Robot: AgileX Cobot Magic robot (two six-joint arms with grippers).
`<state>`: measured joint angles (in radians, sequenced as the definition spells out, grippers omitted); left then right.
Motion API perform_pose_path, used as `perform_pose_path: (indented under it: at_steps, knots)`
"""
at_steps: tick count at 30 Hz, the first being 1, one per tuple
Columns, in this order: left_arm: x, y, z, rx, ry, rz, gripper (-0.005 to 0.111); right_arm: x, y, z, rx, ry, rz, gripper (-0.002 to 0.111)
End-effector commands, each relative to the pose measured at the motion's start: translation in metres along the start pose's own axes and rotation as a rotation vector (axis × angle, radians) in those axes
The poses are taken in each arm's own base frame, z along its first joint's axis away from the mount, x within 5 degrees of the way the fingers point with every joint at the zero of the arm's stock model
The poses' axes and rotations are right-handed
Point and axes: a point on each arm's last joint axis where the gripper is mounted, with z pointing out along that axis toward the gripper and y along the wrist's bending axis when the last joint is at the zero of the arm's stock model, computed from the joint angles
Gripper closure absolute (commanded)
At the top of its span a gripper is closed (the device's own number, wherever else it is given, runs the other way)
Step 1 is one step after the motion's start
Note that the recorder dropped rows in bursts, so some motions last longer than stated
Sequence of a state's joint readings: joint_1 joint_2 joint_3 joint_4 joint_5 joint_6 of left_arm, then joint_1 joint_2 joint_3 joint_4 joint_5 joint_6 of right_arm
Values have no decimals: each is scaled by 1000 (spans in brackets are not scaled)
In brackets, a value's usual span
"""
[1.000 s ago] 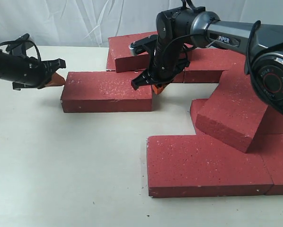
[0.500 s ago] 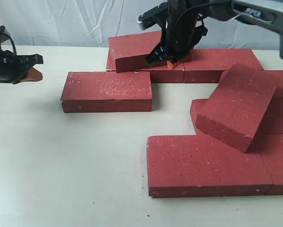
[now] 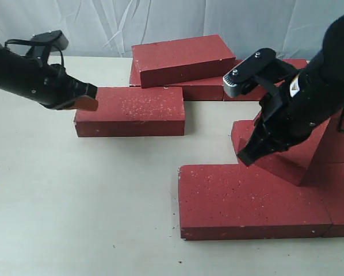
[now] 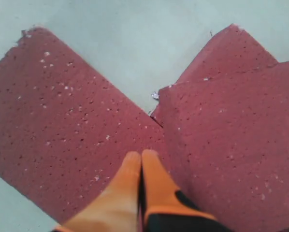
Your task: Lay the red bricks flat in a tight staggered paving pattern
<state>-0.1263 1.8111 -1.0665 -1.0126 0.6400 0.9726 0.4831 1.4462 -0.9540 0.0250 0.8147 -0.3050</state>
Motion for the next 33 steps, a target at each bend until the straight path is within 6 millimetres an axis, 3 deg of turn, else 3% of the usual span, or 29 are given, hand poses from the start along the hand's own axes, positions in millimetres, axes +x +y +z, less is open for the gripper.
perform_pose_path:
  at_steps: [1, 5, 9, 15, 24, 33]
  knots:
    - [12, -18, 37, 4, 130, 67, 107, 0, 4, -27, 4, -163, 7, 109]
    - [18, -43, 64, -14, 138, 141, 107, -2, 4, -24, -4, -172, 18, 109]
    - [12, -43, 74, -92, 57, 132, 107, -2, 4, -22, -10, -174, 26, 109]
    - [12, -37, 91, -86, 78, 111, 107, -4, 3, -23, -4, -192, 26, 109]
    - [-4, -36, 91, -116, 4, 104, 107, -5, 3, -23, -1, -198, 27, 109]
    - [3, -42, 91, -51, 78, 129, 107, -6, 3, -22, 1, -204, 27, 109]
